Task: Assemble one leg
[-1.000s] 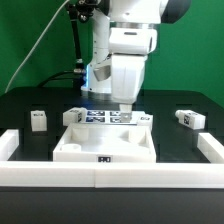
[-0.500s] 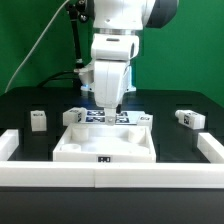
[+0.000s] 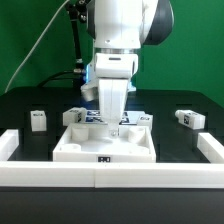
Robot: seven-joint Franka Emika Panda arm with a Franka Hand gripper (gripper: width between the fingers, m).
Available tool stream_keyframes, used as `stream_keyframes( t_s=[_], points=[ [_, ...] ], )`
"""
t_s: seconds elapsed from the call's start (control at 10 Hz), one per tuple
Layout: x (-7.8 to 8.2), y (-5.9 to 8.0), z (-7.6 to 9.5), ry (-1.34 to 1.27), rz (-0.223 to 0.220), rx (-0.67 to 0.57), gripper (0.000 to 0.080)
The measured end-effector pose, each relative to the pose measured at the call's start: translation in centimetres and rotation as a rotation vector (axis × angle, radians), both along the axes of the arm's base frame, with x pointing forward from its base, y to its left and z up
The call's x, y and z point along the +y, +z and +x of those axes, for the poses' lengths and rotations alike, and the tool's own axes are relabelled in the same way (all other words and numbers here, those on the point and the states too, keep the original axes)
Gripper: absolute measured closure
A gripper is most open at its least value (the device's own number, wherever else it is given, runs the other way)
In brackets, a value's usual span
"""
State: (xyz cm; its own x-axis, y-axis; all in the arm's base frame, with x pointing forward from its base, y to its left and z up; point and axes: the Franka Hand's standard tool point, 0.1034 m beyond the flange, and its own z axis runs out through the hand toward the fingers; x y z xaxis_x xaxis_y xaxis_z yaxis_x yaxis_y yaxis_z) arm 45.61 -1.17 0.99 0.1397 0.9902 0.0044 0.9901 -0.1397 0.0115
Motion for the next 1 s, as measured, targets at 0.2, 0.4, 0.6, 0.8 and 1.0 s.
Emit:
stream_keyframes(
  t_s=[0.2,0.4,0.6,0.8,1.0],
  points=[
    [0.05,-0.47,-0.17,-0.008,0.002,0.005,0.0150],
    [0.05,-0.48,-0.16,-0.017,0.002,0.006,0.0274],
    [0.04,-0.49,-0.16,-0.018,0.002,0.006,0.0408],
    [0.03,-0.48,-0.16,-0.018,0.002,0.006,0.0578],
    [-0.01,-0.49,-0.17,-0.019,0.001,0.006,0.0742]
  ],
)
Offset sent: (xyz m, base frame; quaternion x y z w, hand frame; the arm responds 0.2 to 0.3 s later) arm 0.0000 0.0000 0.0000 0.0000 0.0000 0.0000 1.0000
